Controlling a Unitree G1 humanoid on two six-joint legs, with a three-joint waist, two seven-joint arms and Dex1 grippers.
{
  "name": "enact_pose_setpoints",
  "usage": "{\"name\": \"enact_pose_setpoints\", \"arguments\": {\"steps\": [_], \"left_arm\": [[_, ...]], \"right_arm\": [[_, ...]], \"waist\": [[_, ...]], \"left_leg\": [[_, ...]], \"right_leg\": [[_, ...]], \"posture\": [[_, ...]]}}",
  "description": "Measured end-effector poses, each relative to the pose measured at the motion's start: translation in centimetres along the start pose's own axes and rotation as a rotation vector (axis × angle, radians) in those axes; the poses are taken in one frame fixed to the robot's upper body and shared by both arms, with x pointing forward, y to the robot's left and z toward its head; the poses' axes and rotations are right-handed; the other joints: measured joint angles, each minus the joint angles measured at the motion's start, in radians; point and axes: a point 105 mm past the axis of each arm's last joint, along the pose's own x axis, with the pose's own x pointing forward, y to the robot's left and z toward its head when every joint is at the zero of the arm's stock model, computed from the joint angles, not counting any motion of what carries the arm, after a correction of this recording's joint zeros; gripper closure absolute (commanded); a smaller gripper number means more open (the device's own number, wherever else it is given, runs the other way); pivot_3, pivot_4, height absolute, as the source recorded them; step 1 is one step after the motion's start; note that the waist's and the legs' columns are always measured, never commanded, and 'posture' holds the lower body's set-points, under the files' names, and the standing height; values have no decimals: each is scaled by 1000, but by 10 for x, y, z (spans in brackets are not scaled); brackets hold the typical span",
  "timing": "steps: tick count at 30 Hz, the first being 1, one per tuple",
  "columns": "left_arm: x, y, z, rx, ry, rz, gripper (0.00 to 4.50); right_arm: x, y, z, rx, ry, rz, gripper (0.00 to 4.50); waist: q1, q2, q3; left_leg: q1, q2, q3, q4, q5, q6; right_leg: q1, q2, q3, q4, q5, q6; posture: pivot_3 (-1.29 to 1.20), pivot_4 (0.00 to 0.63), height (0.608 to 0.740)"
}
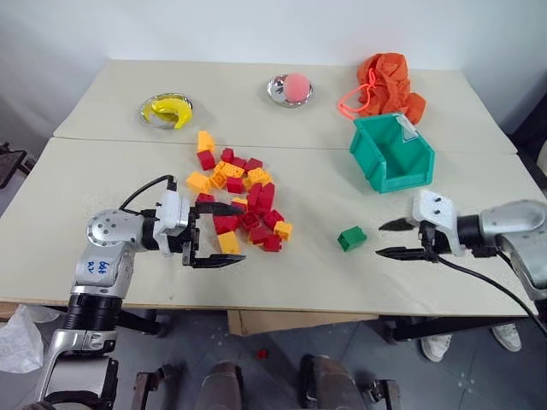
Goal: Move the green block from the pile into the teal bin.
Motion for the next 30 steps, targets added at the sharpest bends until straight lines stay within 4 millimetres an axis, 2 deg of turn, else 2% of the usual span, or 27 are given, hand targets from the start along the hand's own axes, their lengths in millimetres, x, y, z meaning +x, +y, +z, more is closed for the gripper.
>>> {"name": "enact_pose_setpoints", "arguments": {"steps": [4, 6, 11, 14, 18, 22, 26, 28, 30], "left_arm": [[1, 0, -1, 0, 1, -6, 0], [1, 0, -1, 0, 5, -4, 0], [1, -1, -1, 0, 5, -5, 0], [1, -1, -2, -2, 7, -3, 0], [0, -3, -3, -10, 13, -1, 0], [-1, -2, -4, -14, 14, 10, 0], [8, 4, -2, -39, -54, 76, 0], [15, 12, 2, -50, -109, 141, 0], [19, 24, 9, -43, -158, 232, 0]], "right_arm": [[22, -5, 6, -125, 32, 85, 1004], [34, -13, 12, -185, 54, 108, 1004], [51, -24, 23, -281, 66, 160, 1004], [59, -21, 18, -279, 79, 216, 1588], [58, -17, 15, -263, 82, 264, 2962], [57, -16, 15, -230, 71, 261, 2987], [47, -23, 20, -78, -71, 126, 2987], [34, -36, 25, 22, -163, -13, 2987], [13, -61, 25, 163, -228, -219, 2987]], "waist": [[-1, 0, 0], [-2, 0, 0], [-4, 0, 0], [-1, 0, 0], [-3, 0, 0], [-3, 0, 0], [4, 0, 0], [7, 0, 0], [6, 0, 0]], "left_leg": [[-1, 0, 1, 0, 0, 0], [-1, 0, 2, 1, 0, 0], [-1, 0, 2, 0, 0, 0], [-1, 0, 2, 0, 0, 0], [-1, 0, 2, 0, 0, 0], [-1, 0, 2, 0, 0, 0], [-2, 0, 2, 1, 0, 0], [-2, 0, 2, 1, -1, 0], [-2, 0, 2, 2, -1, 0]], "right_leg": [[-1, 0, 0, 0, 0, 0], [-1, 0, 0, 0, 0, 1], [-2, 0, 0, 0, 0, 1], [-2, 0, 0, 0, 0, 1], [-2, 0, 0, 0, 0, 1], [-2, 0, 0, 1, 0, 1], [-2, 0, 0, 0, 1, 1], [-2, -1, 0, 1, 1, 1], [-2, -1, 0, 1, 1, 1]], "posture": [[0, 150, 740], [0, 150, 740], [0, 150, 740], [0, 150, 740], [0, 150, 740], [0, 150, 740], [0, 150, 740], [0, 150, 740], [0, 150, 740]]}}
